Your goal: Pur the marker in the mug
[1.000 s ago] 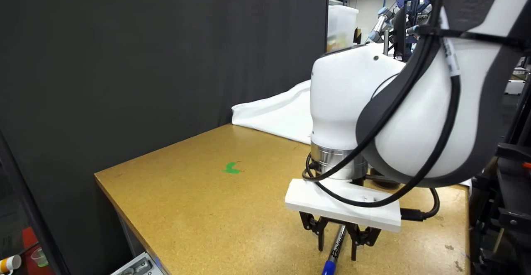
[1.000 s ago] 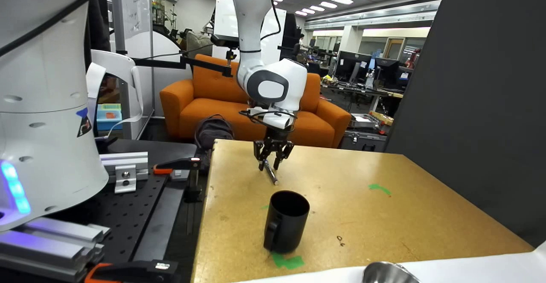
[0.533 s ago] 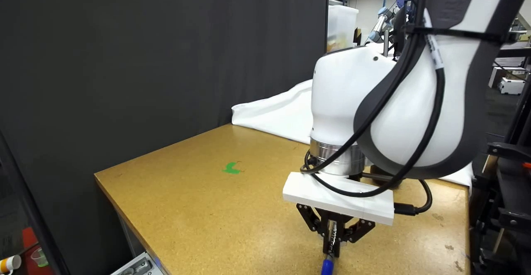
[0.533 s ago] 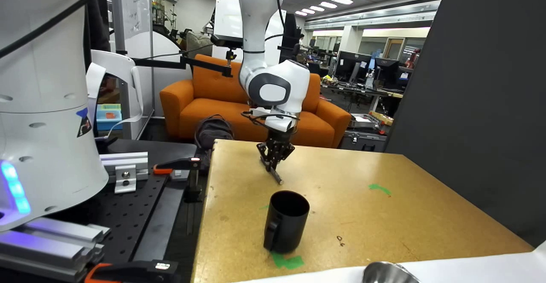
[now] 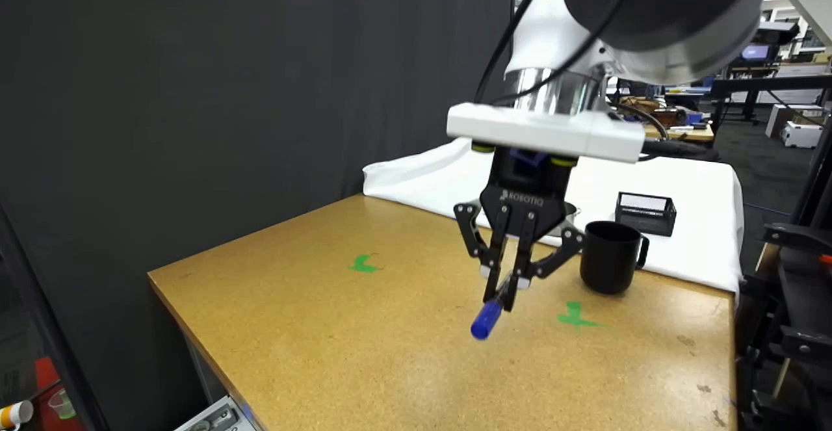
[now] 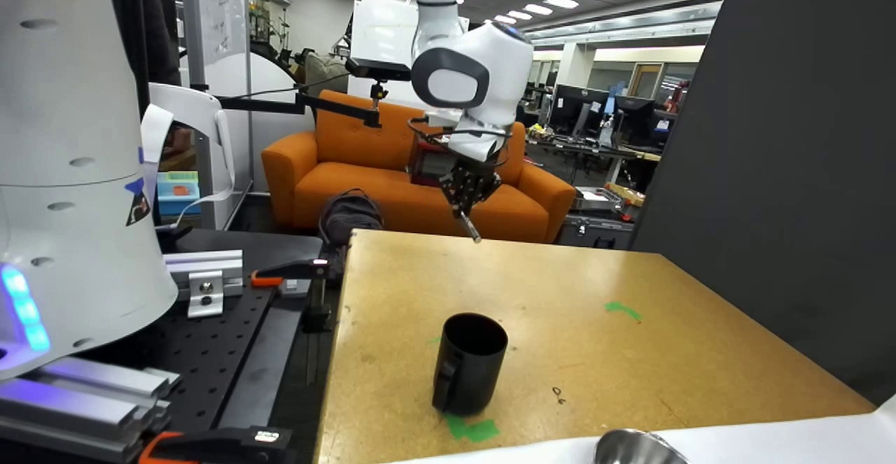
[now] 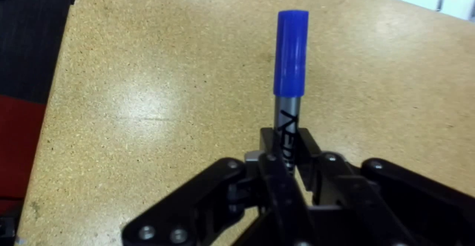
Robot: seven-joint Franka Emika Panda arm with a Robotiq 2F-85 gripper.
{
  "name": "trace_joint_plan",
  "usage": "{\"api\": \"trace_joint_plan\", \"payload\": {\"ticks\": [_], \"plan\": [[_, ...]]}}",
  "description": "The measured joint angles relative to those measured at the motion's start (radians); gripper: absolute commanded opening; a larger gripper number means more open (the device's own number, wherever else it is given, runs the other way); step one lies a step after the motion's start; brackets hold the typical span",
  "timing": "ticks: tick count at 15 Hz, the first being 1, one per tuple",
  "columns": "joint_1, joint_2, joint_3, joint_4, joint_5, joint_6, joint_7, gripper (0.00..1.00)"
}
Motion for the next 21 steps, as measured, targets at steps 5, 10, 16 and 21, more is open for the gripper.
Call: {"api": "trace_joint_plan", "payload": {"ticks": [5, 10, 16, 21], "plan": [[-0.345, -0.241, 0.069, -0.057, 0.419, -0.291, -0.411, 0.04], [-0.425, -0.284, -0.215, -0.122, 0.507, -0.596, -0.598, 0.04], [-0.428, -0.236, -0.394, -0.149, 0.511, -0.770, -0.634, 0.04], [-0.433, -0.160, -0.457, -0.156, 0.553, -0.870, -0.697, 0.04]]}}
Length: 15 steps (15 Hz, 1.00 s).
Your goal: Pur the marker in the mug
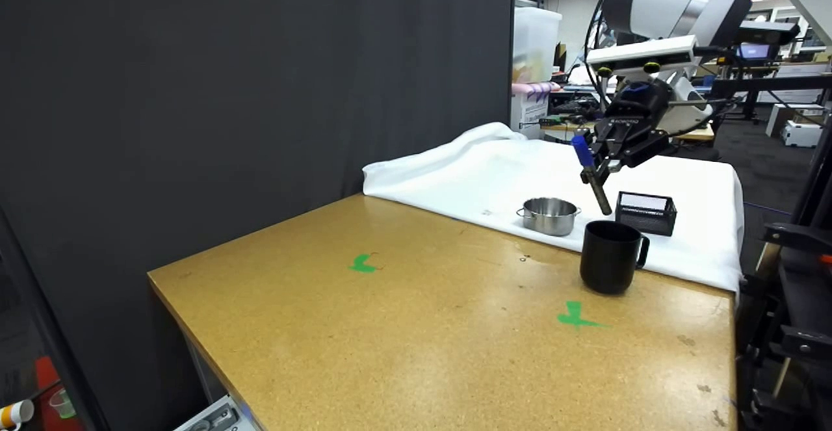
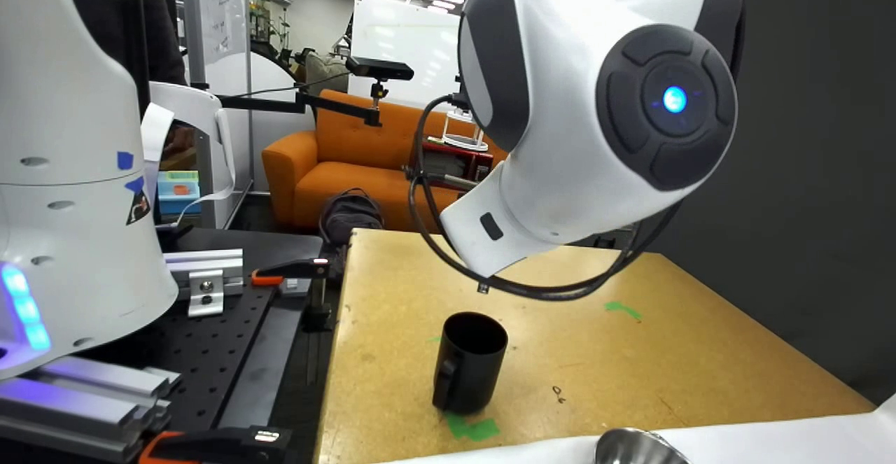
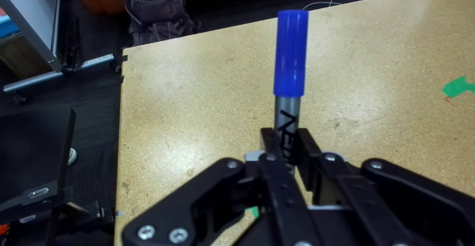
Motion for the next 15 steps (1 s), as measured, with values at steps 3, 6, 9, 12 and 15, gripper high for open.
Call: {"api": "trace_joint_plan", "payload": {"ticks": [3, 6, 9, 12, 15], "plan": [[-0.030, 0.051, -0.060, -0.009, 0.032, -0.083, -0.078, 0.04], [-0.069, 0.120, -0.104, -0.010, 0.056, -0.161, -0.157, 0.04], [-0.093, 0.195, -0.117, -0.003, 0.099, -0.226, -0.241, 0.04], [-0.093, 0.271, -0.112, 0.020, 0.147, -0.280, -0.308, 0.04], [-0.091, 0.337, -0.103, 0.056, 0.186, -0.315, -0.354, 0.43]]}}
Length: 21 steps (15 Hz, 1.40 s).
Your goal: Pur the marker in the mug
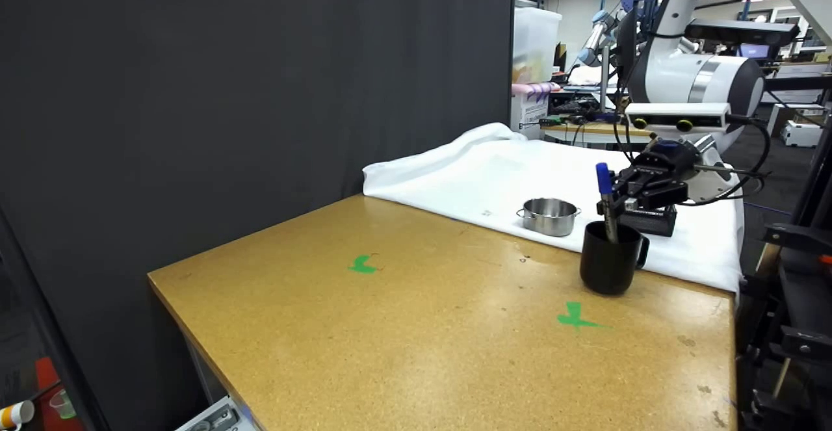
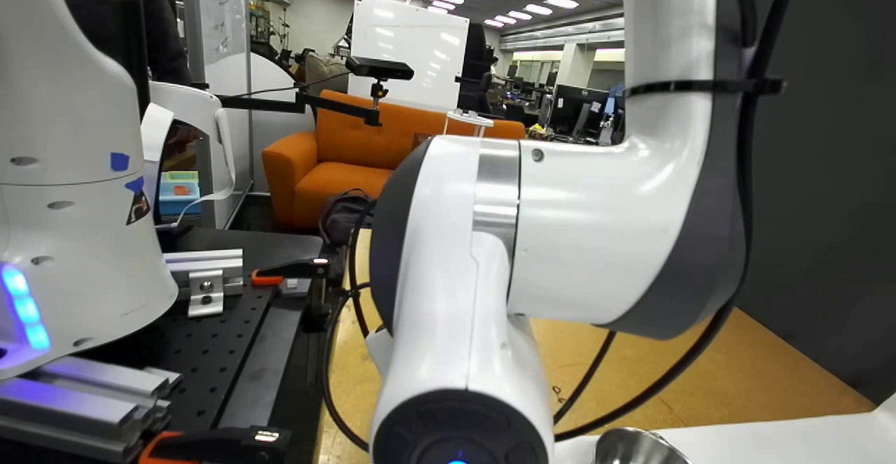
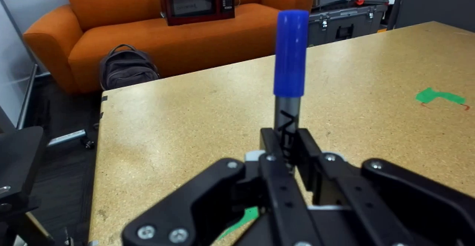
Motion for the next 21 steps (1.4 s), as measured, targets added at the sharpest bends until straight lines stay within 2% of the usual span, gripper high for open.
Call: {"api": "trace_joint_plan", "payload": {"ticks": [2, 8, 10, 12, 16, 19, 21], "plan": [[0.001, 0.030, 0.002, 0.022, 0.014, -0.011, -0.020, 0.54], [0.011, 0.039, 0.002, 0.036, 0.022, -0.018, -0.054, 0.98], [0.035, 0.020, -0.001, 0.031, 0.022, 0.025, -0.055, 1.00], [0.083, -0.035, -0.001, 0.007, 0.022, 0.117, -0.047, 1.00], [0.209, -0.239, 0.009, -0.076, 0.015, 0.365, 0.053, 1.00], [0.282, -0.400, 0.060, -0.130, -0.022, 0.588, 0.179, 1.00], [0.323, -0.492, 0.123, -0.165, -0.060, 0.739, 0.278, 1.00]]}}
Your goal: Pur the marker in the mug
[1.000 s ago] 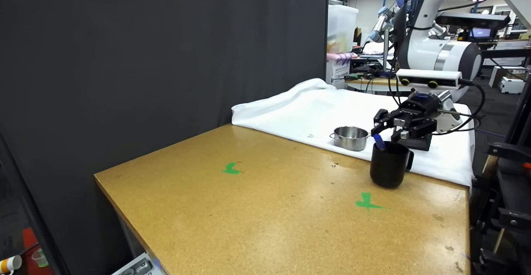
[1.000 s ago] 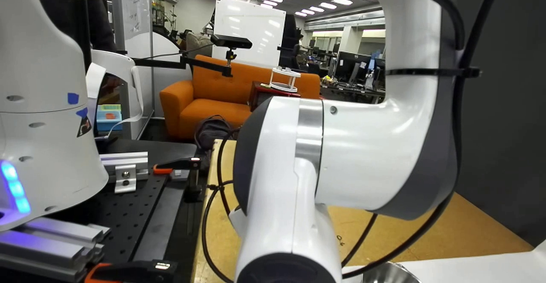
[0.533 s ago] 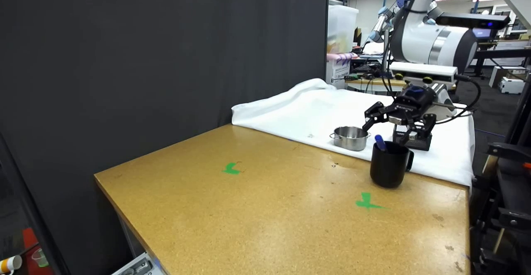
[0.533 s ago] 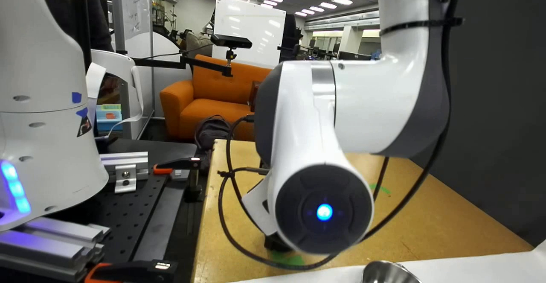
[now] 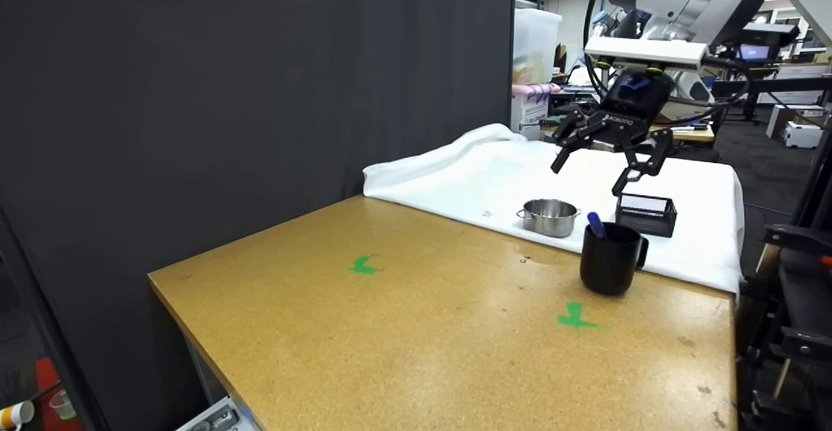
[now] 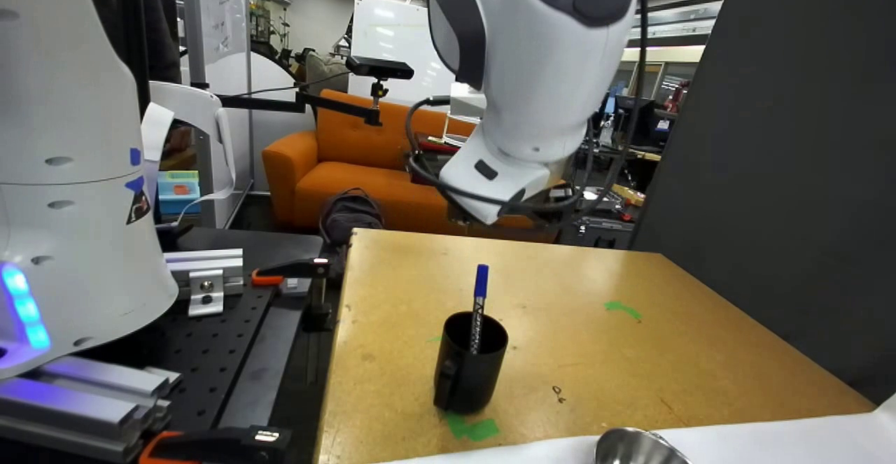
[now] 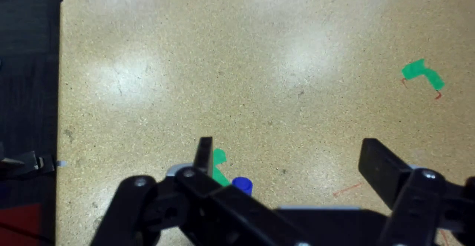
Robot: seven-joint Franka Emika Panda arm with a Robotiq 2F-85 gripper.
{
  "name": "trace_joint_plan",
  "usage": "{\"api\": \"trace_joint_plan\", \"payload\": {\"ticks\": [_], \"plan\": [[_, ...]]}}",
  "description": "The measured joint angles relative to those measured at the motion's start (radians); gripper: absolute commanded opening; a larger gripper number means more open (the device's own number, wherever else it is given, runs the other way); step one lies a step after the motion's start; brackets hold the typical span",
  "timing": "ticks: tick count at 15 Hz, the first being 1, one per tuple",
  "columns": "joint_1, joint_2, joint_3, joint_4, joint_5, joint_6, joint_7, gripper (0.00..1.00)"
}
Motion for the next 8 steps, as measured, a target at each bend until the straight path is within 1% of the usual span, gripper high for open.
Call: {"api": "trace_joint_plan", "payload": {"ticks": [2, 4, 6, 8], "plan": [[0.037, -0.073, 0.077, -0.036, -0.074, 0.136, 0.117, 1.00], [0.068, -0.127, 0.157, -0.070, -0.171, 0.237, 0.251, 1.00], [0.097, -0.162, 0.211, -0.097, -0.290, 0.299, 0.392, 1.00], [0.106, -0.182, 0.252, -0.123, -0.422, 0.344, 0.529, 1.00]]}}
